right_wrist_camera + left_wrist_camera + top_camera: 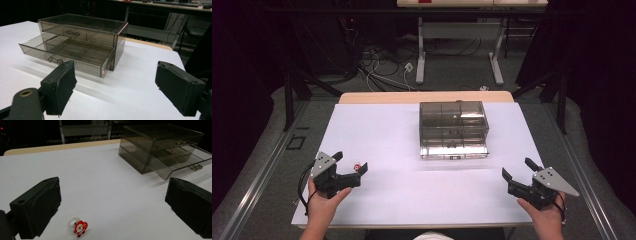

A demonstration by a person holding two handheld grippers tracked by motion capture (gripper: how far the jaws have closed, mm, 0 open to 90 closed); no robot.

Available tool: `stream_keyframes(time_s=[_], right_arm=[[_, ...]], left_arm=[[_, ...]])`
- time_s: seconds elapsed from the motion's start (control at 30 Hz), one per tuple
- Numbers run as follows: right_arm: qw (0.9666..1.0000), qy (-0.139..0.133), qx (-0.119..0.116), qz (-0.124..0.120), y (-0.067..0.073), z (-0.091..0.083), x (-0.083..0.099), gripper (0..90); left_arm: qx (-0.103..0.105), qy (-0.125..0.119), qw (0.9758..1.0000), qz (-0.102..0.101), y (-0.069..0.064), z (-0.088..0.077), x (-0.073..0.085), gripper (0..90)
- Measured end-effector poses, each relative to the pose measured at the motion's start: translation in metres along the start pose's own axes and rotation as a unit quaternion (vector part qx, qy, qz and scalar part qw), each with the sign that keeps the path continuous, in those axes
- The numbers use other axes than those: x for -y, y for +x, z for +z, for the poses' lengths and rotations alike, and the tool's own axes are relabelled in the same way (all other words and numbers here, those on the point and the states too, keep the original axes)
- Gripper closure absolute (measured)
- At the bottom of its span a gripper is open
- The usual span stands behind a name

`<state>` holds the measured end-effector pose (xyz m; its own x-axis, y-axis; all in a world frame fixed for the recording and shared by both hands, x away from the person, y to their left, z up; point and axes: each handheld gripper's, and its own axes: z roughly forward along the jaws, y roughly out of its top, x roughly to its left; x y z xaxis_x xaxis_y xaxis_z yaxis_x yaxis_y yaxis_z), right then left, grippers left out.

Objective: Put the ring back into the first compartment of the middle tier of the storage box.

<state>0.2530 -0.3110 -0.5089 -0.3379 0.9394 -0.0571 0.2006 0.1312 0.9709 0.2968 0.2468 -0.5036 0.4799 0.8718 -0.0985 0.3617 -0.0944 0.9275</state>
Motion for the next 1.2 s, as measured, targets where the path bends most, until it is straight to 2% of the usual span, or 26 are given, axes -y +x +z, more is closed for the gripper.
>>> stream_keyframes(time_s=[0.27, 0.4, 0.47, 0.7, 0.8, 0.87, 0.97, 1.2], right_arm=[[0.9999, -0.009, 0.0, -0.014, 0.0, 0.001, 0.0, 15.9], [0.9999, -0.001, -0.007, -0.011, 0.0, 0.003, 0.002, 17.4], [0.9999, -0.001, -0.013, -0.01, 0.001, 0.003, 0.002, 17.9], [0.9997, -0.003, -0.015, -0.018, 0.003, 0.002, 0.001, 20.6], [0.9997, -0.005, -0.018, -0.017, 0.003, 0.003, 0.001, 21.1], [0.9997, -0.002, -0.019, -0.017, 0.002, 0.004, 0.002, 21.3], [0.9997, 0.002, -0.017, -0.015, 0.001, 0.004, 0.003, 21.7], [0.9998, 0.004, -0.014, -0.013, -0.001, 0.001, 0.004, 21.7]], left_arm=[[-0.014, 0.002, 0.9999, -0.007, 0.004, 0.002, 0.002, 1.1], [-0.025, 0.005, 0.9996, -0.01, 0.01, 0.006, 0.005, 3.2], [-0.029, 0.013, 0.9993, -0.019, 0.013, 0.007, 0.007, 4.1], [-0.039, 0.026, 0.9987, -0.017, 0.014, 0.011, 0.01, 15.1], [-0.047, 0.037, 0.9981, -0.016, 0.015, 0.016, 0.011, 16.4], [-0.046, 0.03, 0.9983, -0.021, 0.016, 0.02, 0.012, 16.6], [-0.042, 0.034, 0.9982, -0.026, 0.018, 0.025, 0.013, 20.1], [-0.052, 0.054, 0.9966, -0.035, 0.024, 0.032, 0.013, 21.4]])
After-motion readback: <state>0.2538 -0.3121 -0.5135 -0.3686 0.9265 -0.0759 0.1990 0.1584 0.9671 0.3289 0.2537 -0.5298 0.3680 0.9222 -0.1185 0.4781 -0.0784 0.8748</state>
